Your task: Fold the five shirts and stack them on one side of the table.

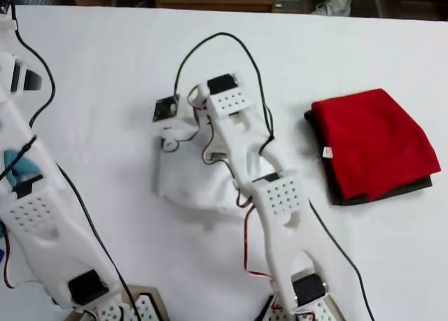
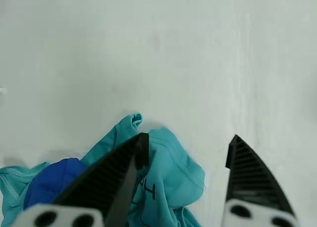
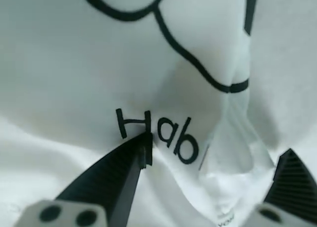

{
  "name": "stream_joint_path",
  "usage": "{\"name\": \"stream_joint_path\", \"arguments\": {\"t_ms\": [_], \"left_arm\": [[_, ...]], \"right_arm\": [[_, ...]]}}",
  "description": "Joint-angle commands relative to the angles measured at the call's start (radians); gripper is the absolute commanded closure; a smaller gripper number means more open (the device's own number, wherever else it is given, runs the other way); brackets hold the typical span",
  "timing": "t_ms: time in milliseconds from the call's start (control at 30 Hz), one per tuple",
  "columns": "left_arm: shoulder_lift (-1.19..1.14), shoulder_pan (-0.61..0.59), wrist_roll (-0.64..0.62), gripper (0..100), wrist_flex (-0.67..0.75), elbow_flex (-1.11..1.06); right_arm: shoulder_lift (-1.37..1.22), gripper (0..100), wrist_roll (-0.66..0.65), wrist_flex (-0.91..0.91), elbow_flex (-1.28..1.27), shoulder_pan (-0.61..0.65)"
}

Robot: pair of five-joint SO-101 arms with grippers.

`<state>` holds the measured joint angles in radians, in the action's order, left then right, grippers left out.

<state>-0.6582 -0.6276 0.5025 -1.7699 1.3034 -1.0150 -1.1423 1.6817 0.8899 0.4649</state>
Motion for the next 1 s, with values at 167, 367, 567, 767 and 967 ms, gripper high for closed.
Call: {"name": "stream_joint_path", "arguments": {"t_ms": [167,367,567,767,967], "left_arm": [[0.072,-0.011,0.002,72,-0.014,0.002],[0.072,-0.011,0.002,72,-0.014,0.002],[0.071,-0.005,0.002,72,-0.014,0.002],[0.074,-0.008,0.002,72,-0.014,0.010],[0.077,-0.009,0.002,72,-0.014,0.005]], "right_arm": [[-0.091,61.1,-0.009,-0.012,0.203,-0.031],[-0.120,61.1,-0.008,0.008,0.206,-0.030],[-0.133,63.7,-0.052,0.013,0.204,-0.018],[-0.137,93.0,-0.112,0.016,0.204,-0.019],[-0.137,97.7,-0.115,0.016,0.206,-0.045]]}}
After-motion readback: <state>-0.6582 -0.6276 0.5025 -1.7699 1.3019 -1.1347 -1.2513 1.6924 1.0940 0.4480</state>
